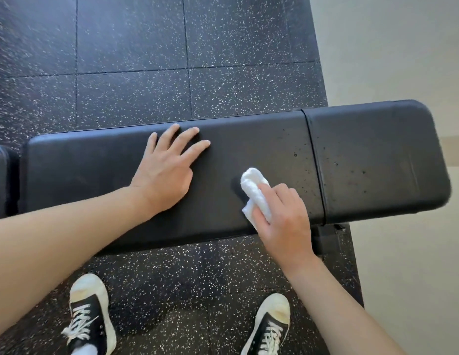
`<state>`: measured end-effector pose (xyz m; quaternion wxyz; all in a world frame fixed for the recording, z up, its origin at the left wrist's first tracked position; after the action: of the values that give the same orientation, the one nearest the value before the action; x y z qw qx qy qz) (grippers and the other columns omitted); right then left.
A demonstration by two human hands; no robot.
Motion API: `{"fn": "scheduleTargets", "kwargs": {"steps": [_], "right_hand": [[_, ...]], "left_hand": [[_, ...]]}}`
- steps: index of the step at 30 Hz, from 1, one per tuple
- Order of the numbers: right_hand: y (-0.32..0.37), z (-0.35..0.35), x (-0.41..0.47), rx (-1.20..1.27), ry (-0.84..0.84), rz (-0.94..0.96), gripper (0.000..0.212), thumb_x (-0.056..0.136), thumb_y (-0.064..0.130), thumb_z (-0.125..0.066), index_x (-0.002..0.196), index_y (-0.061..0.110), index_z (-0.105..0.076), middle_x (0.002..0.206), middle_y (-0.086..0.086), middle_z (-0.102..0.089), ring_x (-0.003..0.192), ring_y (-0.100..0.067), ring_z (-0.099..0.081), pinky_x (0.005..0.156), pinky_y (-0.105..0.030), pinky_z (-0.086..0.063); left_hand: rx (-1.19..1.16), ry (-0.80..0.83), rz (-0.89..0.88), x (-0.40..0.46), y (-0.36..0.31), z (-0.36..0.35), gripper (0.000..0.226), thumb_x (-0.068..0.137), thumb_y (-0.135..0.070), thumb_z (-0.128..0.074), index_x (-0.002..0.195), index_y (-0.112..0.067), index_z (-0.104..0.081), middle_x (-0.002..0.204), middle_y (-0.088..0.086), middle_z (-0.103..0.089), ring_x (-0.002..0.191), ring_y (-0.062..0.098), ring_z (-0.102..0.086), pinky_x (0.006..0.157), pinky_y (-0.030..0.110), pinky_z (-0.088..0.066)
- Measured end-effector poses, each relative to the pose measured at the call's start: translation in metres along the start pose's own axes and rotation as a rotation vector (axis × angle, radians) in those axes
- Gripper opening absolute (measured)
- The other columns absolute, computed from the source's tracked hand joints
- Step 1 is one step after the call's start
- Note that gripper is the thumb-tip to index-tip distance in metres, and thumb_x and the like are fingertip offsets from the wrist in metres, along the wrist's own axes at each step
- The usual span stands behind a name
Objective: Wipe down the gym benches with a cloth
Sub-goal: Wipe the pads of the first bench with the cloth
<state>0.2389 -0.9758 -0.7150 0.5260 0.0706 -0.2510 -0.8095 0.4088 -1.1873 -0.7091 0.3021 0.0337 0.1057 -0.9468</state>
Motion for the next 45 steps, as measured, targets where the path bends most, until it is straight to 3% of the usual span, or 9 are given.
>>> {"fn": "scheduleTargets", "kwargs": {"steps": [4,14,20,23,26,31,38,42,45], "right_hand": [[-0.021,0.011,-0.015,-0.046,0.008,0.013,0.032,0.1,0.028,-0.056,0.125,0.012,-0.07,0.089,-0.002,-0.052,0.076,-0.022,-0.044,0.066,-0.043,-0.043],[-0.02,-0.01,0.07,-0.11,-0.198,-0.149,0.026,0.094,0.028,-0.057,0.106,0.01,-0.071,0.086,-0.007,-0.053,0.073,-0.026,-0.043,0.063,-0.039,-0.038],[0.005,-0.017,0.033,-0.058,-0.112,-0.046,0.024,0.098,0.031,-0.058,0.108,0.012,-0.069,0.087,-0.002,-0.048,0.075,-0.019,-0.037,0.064,-0.033,-0.033],[-0.016,-0.004,-0.006,-0.038,-0.02,0.069,0.032,0.104,0.032,-0.051,0.117,0.01,-0.07,0.089,-0.001,-0.049,0.075,-0.02,-0.039,0.063,-0.038,-0.036],[-0.052,0.017,-0.009,-0.06,-0.065,0.062,0.037,0.106,0.032,-0.046,0.116,0.007,-0.071,0.086,-0.004,-0.051,0.072,-0.025,-0.043,0.062,-0.046,-0.039],[-0.06,0.015,0.058,-0.132,-0.217,-0.144,0.023,0.094,0.022,-0.059,0.105,0.006,-0.072,0.082,-0.009,-0.052,0.071,-0.028,-0.044,0.062,-0.046,-0.041],[-0.009,-0.025,0.155,-0.105,-0.156,-0.2,0.032,0.089,0.035,-0.054,0.098,0.008,-0.068,0.092,-0.009,-0.058,0.082,-0.031,-0.053,0.068,-0.045,-0.042],[0.009,-0.03,0.117,-0.061,-0.104,-0.1,0.033,0.094,0.037,-0.059,0.11,0.011,-0.069,0.094,-0.008,-0.056,0.082,-0.03,-0.05,0.069,-0.043,-0.04],[0.003,-0.019,0.056,-0.041,-0.05,0.007,0.04,0.107,0.04,-0.044,0.117,0.011,-0.07,0.091,-0.004,-0.053,0.077,-0.026,-0.047,0.065,-0.042,-0.039]], "left_hand": [[0.004,0.049,-0.211,0.014,-0.034,-0.008,0.059,0.097,-0.033,-0.041,0.155,-0.029,-0.048,0.167,0.004,-0.036,0.156,0.034,-0.029,0.123,0.065,-0.024],[-0.035,-0.112,-0.139,0.016,-0.041,-0.027,0.059,0.091,-0.034,-0.047,0.149,-0.027,-0.052,0.163,0.002,-0.041,0.156,0.032,-0.03,0.127,0.062,-0.017],[-0.027,-0.103,-0.127,0.018,-0.043,-0.025,0.059,0.089,-0.033,-0.047,0.147,-0.022,-0.052,0.163,0.004,-0.041,0.156,0.034,-0.03,0.126,0.063,-0.017],[-0.016,-0.111,-0.131,0.019,-0.042,-0.027,0.059,0.089,-0.033,-0.047,0.147,-0.022,-0.054,0.162,0.005,-0.042,0.155,0.035,-0.032,0.126,0.064,-0.018],[-0.002,-0.129,-0.141,0.019,-0.041,-0.027,0.06,0.088,-0.033,-0.048,0.146,-0.022,-0.054,0.162,0.005,-0.042,0.154,0.035,-0.033,0.126,0.064,-0.019],[0.005,-0.125,-0.146,0.02,-0.042,-0.029,0.061,0.087,-0.033,-0.049,0.147,-0.023,-0.054,0.163,0.005,-0.042,0.155,0.035,-0.033,0.126,0.064,-0.019],[0.008,-0.142,-0.162,0.02,-0.037,-0.033,0.063,0.086,-0.034,-0.049,0.148,-0.022,-0.053,0.164,0.005,-0.04,0.155,0.036,-0.032,0.126,0.065,-0.019],[0.003,-0.131,-0.152,0.021,-0.039,-0.032,0.061,0.085,-0.035,-0.049,0.145,-0.021,-0.053,0.162,0.007,-0.043,0.155,0.037,-0.032,0.126,0.065,-0.019],[-0.011,-0.133,-0.154,0.02,-0.038,-0.032,0.059,0.085,-0.034,-0.049,0.143,-0.021,-0.051,0.161,0.005,-0.043,0.155,0.035,-0.032,0.125,0.065,-0.019]]}}
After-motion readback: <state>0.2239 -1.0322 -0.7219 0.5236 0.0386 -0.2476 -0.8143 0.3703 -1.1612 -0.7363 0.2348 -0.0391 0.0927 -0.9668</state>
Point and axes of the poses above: each hand's wrist, its own x-axis towards the middle knuckle, its own z-axis out of the back of the hand, y = z × x, the point moved 2 cm from there along x, towards the middle knuckle
